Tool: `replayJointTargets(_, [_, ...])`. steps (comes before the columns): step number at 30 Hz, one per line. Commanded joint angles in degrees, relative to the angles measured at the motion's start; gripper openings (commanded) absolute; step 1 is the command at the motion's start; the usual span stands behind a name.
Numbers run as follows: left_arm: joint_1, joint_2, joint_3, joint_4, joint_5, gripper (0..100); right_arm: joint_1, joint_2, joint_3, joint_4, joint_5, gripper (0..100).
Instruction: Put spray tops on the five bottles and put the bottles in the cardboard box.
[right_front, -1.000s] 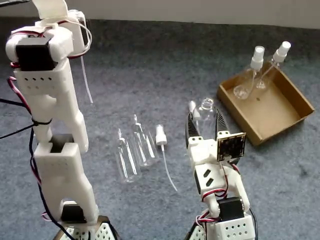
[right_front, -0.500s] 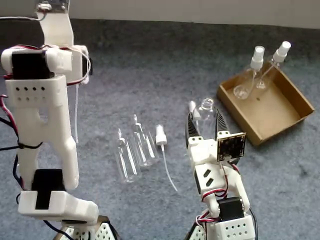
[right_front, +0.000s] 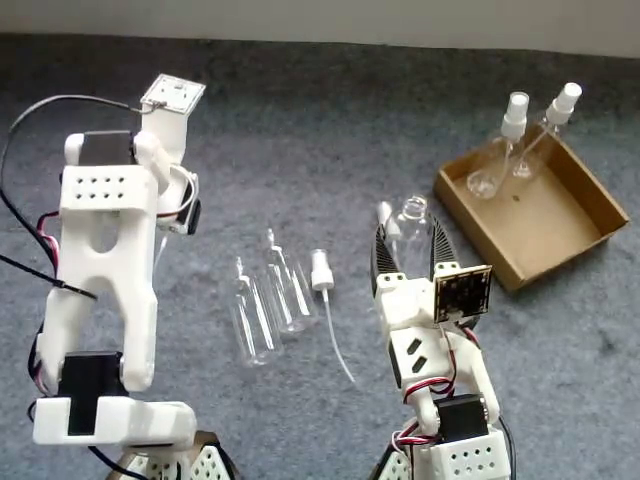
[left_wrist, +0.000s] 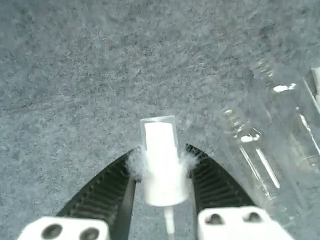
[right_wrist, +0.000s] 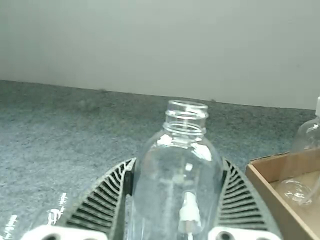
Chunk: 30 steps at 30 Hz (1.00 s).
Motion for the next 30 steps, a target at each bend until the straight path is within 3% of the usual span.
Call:
replayJointTargets(1, [-1.54, -2.68, 6.90, -9.93, -0.53, 0, -0.48, -0.48, 6.46, 0.13, 0.18, 14.2])
replayJointTargets(17, [-1.80, -2.07, 34.15, -42.11, -0.53, 1, -0.48, -0.48, 6.46, 0.13, 0.18, 14.2])
replayJointTargets(27, [-1.80, -2.07, 37.32, -44.66, -0.53, 1, -0.48, -0.48, 6.46, 0.13, 0.18, 14.2])
replayJointTargets(30, [-1.80, -2.07, 37.32, -44.66, -0.53, 5, -0.48, -0.48, 6.46, 0.13, 0.18, 14.2])
